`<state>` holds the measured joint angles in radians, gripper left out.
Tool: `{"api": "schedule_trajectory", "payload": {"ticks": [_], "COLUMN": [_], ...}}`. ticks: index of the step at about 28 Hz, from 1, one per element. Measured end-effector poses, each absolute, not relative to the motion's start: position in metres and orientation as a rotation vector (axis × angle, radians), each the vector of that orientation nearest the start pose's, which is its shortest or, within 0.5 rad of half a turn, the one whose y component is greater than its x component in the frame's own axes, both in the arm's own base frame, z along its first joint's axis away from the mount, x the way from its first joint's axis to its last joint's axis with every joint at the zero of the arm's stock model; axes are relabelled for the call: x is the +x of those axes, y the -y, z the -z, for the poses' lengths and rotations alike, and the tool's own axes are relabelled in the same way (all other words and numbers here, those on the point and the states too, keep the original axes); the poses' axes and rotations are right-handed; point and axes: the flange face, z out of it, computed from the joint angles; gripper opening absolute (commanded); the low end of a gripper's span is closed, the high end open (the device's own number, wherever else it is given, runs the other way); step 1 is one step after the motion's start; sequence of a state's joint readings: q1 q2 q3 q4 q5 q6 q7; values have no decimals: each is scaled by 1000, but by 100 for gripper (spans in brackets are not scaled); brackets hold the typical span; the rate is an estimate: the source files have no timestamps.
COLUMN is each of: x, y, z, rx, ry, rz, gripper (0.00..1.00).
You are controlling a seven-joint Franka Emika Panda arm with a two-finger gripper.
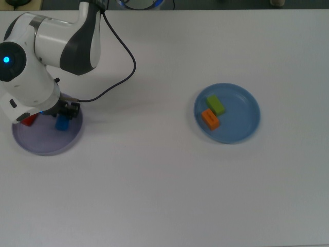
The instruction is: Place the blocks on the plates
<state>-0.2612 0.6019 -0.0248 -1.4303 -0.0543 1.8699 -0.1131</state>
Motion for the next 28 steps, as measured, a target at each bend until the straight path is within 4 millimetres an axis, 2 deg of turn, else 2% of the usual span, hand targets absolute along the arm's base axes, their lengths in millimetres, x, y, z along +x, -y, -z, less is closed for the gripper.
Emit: {"api": "schedule_trajectory", "payload": {"ticks": [8, 10, 14, 19, 22, 28], "x": [670, 670, 672, 673, 672, 666], "y": [198, 198, 191, 162, 139, 102], "z": [-334, -342, -368, -410, -434, -475], "rx": [-3155, -3158, -3166, -3174, -3179, -3185], "ry": [-237, -237, -223, -165, -114, -37], "rz": [-260, -242, -187, -124, -103, -56], "gripper": [100, 100, 100, 100, 100, 100]}}
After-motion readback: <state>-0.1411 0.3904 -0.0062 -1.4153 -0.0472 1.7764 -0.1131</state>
